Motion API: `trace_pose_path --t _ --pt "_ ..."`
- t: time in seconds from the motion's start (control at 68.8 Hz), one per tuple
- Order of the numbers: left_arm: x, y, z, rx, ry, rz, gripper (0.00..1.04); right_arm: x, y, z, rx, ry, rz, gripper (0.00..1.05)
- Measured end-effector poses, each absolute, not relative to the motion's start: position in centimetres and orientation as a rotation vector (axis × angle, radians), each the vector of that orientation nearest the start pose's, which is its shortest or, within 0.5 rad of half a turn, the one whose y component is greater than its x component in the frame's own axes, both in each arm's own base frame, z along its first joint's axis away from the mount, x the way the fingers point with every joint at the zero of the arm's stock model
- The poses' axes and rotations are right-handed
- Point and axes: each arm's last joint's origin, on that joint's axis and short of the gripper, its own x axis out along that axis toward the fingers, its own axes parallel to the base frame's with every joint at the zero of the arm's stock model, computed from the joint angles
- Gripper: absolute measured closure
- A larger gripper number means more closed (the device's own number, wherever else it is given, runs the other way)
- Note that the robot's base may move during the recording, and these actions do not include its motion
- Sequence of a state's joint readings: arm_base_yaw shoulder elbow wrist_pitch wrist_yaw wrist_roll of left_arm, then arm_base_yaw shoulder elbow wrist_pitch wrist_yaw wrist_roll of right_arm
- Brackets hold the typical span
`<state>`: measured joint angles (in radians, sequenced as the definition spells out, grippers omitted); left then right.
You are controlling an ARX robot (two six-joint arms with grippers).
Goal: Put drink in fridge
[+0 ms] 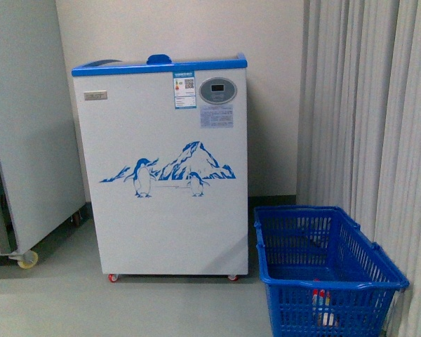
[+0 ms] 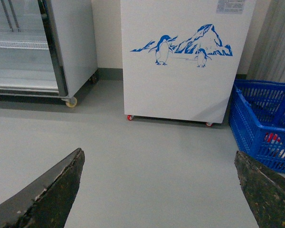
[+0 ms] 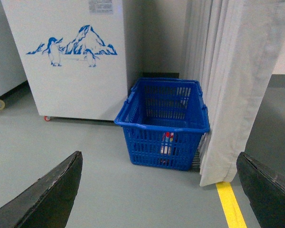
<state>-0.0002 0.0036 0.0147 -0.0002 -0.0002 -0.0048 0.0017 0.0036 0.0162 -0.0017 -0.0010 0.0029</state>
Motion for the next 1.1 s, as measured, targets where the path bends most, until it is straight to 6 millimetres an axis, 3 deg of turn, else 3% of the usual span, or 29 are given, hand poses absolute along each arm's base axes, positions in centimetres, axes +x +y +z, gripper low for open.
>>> trace_pose_path --t 1.104 --pt "9.70 0.00 16.82 -0.005 -0.011 0.000 0.08 9.69 0.01 16.86 0.003 -0.011 0.002 0.08"
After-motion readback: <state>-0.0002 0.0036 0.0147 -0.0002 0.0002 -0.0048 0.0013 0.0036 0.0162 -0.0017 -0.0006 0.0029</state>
